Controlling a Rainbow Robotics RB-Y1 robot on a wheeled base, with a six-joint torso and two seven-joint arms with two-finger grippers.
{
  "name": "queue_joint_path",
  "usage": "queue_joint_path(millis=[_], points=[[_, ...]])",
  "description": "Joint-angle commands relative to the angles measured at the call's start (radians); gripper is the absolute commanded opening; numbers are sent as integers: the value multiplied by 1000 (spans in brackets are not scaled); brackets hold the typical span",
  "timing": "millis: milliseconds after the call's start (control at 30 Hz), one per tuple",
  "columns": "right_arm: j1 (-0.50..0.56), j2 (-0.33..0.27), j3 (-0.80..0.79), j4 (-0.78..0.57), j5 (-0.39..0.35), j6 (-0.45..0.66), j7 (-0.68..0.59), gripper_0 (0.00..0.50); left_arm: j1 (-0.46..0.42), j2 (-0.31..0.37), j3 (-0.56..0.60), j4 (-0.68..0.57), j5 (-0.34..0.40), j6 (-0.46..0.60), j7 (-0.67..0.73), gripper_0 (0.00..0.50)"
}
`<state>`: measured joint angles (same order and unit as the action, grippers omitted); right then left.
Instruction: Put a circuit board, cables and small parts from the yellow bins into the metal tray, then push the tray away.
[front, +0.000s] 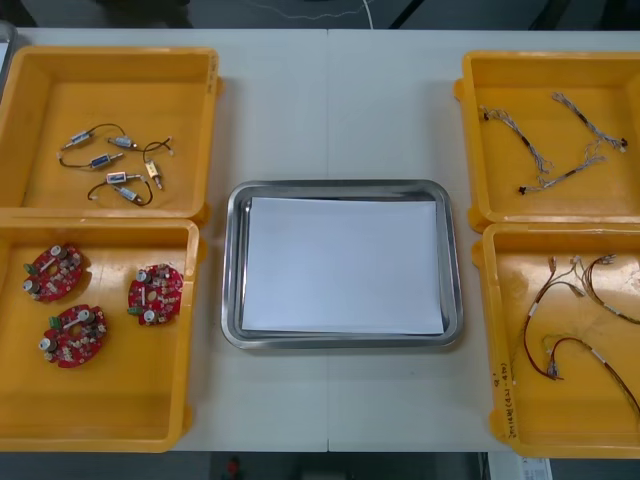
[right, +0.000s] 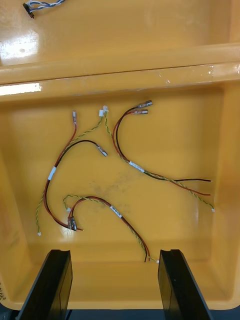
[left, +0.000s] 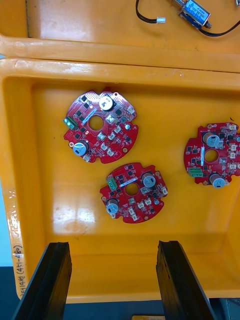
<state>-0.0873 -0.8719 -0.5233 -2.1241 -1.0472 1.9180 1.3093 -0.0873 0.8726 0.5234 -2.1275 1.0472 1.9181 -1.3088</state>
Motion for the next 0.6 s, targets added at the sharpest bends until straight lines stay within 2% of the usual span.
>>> queue_joint_path(millis=[33, 600], points=[[0, -1, 0, -5, 0, 0, 0, 500, 0, 0, 0, -2, 0, 0, 0, 500], [0, -1, 0, -5, 0, 0, 0, 500, 0, 0, 0, -2, 0, 0, 0, 500]])
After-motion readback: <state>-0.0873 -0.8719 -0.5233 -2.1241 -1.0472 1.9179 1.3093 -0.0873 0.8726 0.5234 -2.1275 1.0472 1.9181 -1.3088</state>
